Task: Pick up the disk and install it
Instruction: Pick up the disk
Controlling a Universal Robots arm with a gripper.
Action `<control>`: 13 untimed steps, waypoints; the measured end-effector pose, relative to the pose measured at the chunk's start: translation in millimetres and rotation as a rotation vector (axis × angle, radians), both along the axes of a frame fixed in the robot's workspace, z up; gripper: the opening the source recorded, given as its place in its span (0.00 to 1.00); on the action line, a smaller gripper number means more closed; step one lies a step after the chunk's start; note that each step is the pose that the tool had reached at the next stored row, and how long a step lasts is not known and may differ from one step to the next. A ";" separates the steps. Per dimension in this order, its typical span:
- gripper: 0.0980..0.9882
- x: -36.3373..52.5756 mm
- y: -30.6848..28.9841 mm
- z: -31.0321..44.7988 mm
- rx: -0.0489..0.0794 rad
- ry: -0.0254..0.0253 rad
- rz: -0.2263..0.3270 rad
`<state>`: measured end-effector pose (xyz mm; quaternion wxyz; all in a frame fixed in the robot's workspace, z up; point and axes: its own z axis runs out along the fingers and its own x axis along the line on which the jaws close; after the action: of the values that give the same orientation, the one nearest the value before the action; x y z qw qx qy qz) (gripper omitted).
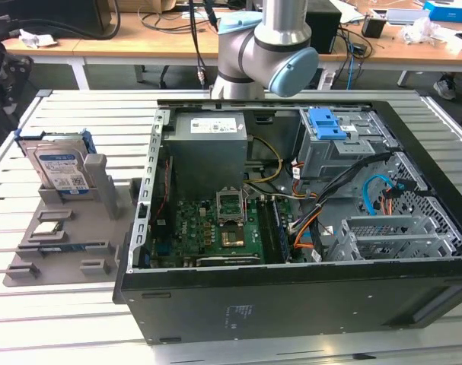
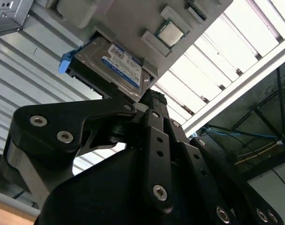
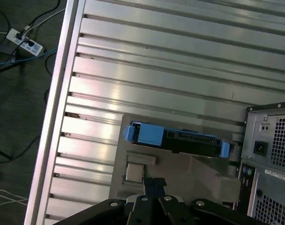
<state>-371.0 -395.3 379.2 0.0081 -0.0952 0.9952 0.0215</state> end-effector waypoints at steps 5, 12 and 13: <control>0.01 0.0 0.0 0.0 0.000 0.0000 0.109; 0.01 0.0 0.0 0.0 0.000 0.0000 0.219; 0.01 0.0 0.0 0.0 0.000 -0.0001 0.230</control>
<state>-371.0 -395.3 379.2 0.0056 -0.2087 0.9777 0.0223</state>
